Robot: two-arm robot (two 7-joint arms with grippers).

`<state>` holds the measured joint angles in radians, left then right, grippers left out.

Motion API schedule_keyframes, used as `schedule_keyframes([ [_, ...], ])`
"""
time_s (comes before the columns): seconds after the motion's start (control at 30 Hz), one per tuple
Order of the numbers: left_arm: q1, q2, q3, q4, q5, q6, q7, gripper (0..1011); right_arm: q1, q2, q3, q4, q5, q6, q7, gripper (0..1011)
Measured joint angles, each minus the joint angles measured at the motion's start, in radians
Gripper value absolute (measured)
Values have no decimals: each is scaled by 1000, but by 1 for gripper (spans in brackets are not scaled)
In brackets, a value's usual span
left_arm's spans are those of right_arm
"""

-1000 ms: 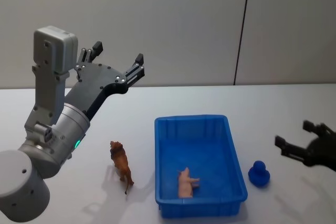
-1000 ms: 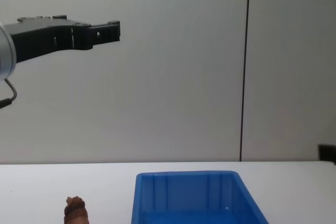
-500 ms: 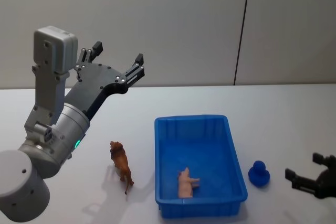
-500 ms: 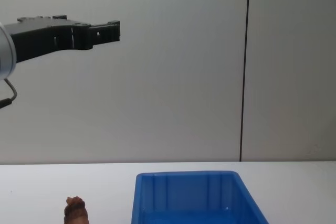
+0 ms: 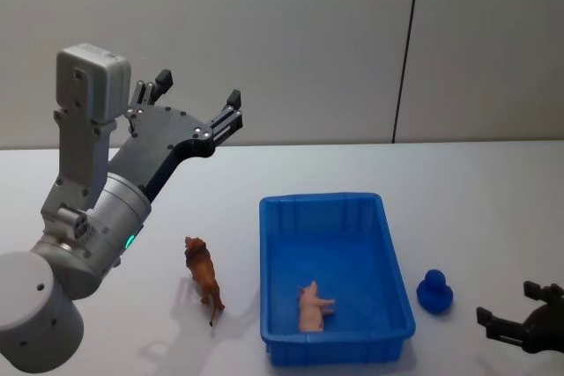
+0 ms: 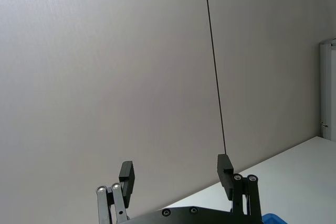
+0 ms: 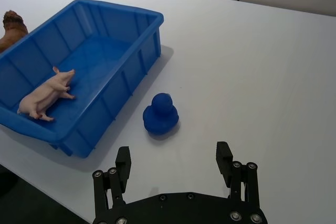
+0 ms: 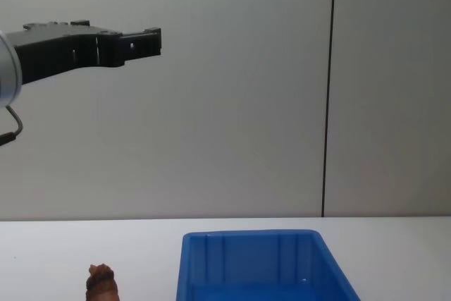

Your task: Pick up the two dolls from the table and place them into the box.

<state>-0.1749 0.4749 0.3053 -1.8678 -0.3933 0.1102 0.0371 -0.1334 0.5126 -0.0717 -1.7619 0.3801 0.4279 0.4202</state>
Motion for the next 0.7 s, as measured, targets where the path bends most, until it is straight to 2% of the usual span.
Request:
schedule_keyframes([
  [0.4,0,0,0,0,0,0,0,1001,113,-59,-63,117,-102,-4,55,1001],
  [0.7,0,0,0,0,0,0,0,1001,185,-101,-103,197,-178,-6,75,1001],
])
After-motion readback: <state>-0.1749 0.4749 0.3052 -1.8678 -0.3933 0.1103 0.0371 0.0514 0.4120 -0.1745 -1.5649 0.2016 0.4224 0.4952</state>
